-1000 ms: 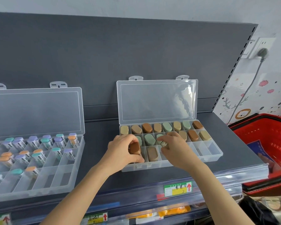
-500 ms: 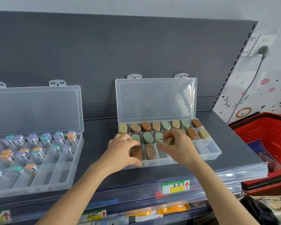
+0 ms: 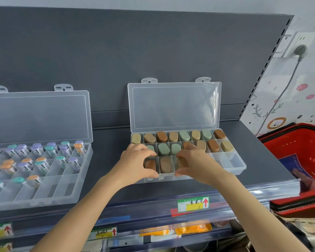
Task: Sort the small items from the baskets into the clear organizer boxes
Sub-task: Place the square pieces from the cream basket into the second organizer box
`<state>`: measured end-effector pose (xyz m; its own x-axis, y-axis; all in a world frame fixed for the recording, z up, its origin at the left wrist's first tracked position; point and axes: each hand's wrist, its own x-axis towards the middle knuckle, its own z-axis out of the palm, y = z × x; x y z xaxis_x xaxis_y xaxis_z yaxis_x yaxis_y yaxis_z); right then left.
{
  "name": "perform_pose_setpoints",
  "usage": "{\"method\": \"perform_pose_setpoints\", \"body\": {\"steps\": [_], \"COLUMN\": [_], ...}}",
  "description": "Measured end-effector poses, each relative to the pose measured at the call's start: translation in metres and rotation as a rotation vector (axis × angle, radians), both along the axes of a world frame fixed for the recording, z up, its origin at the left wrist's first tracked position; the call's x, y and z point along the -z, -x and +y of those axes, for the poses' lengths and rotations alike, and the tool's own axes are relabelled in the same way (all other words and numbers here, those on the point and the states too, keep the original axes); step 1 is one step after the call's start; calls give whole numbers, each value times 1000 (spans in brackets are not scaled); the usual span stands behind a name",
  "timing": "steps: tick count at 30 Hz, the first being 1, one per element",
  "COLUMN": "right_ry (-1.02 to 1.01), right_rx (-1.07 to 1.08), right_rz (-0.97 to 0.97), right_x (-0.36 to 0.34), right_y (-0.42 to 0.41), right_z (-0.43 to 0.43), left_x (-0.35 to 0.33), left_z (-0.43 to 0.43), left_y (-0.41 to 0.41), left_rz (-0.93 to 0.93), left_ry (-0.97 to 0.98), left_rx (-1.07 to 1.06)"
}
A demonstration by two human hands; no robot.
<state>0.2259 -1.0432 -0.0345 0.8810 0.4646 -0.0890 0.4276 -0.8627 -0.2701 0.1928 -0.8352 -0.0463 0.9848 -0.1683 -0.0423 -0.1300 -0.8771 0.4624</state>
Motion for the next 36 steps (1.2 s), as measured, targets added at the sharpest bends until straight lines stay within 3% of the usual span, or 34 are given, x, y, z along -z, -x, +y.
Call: {"method": "perform_pose_setpoints", "body": {"steps": [12,22,29,36], "right_ry": [-107,-97,-29,-59], "right_rx": [-50,-251,-382,-450], "right_rz": [-37,-117,-203,-133], "right_x": [-2,6,-3,-25], "right_y": [-1,-6,13,46], "right_z": [-12,5,39,102], "left_x": [-3,-10,-22,-34], "left_z": [-9,-4,27,91], "left_y": [3,23,64,121], "left_rz": [-13,-72,-130,-165], "left_ry": [-30,-105,-153,-108], "left_rx": [-53,-208,-309,-405]}}
